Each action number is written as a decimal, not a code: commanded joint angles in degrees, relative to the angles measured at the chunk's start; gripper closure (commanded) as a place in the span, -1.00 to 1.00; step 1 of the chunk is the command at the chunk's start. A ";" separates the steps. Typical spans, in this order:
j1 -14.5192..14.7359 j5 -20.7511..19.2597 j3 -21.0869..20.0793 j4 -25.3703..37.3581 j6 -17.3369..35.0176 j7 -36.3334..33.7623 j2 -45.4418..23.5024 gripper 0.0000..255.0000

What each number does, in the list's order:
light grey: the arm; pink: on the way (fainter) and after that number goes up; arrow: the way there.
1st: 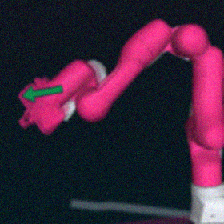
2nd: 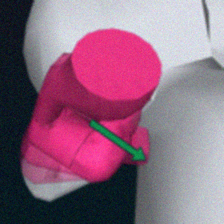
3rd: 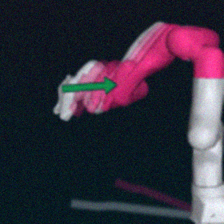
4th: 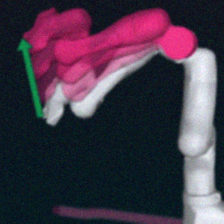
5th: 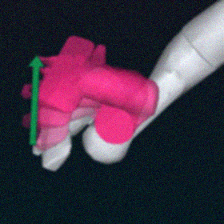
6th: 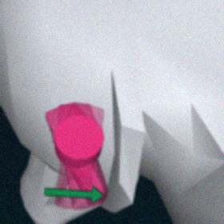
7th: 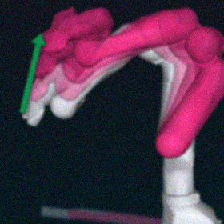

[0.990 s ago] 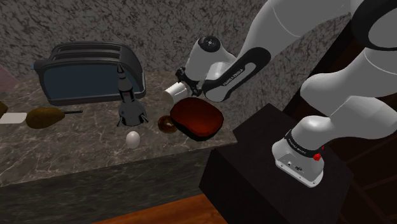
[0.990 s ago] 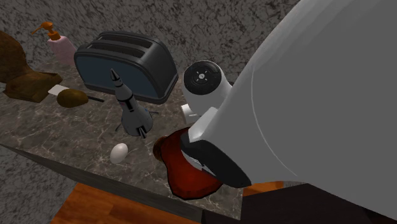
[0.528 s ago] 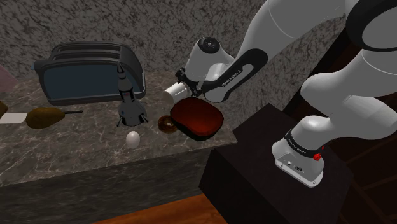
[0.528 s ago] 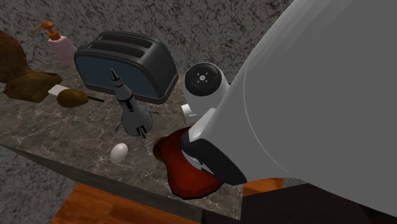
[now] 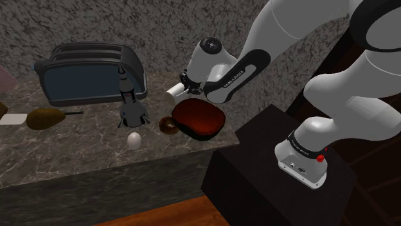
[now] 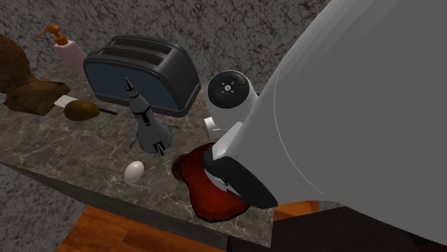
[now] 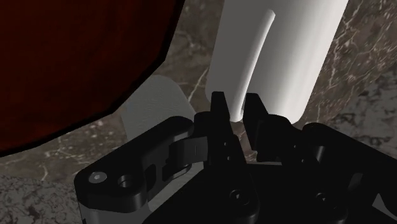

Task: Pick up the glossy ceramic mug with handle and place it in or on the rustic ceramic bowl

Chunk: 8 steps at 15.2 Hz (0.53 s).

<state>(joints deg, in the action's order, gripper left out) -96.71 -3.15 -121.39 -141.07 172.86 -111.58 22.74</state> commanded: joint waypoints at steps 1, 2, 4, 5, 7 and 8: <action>0.01 -0.01 -0.05 -0.02 0.01 0.00 0.04 1.00; 0.02 -0.01 -0.05 -0.01 0.00 0.00 0.03 1.00; 1.22 -0.44 1.34 -0.03 -0.69 -0.05 -0.57 1.00; 2.59 -0.91 2.85 -0.05 -1.41 -0.16 -1.17 1.00; 5.46 -1.94 5.98 -0.03 -2.89 -0.47 -2.35 1.00; 6.96 -2.49 7.62 -0.01 -3.63 -0.65 -2.93 1.00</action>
<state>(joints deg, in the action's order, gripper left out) -91.23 -5.09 -115.39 -141.02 169.91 -112.05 20.40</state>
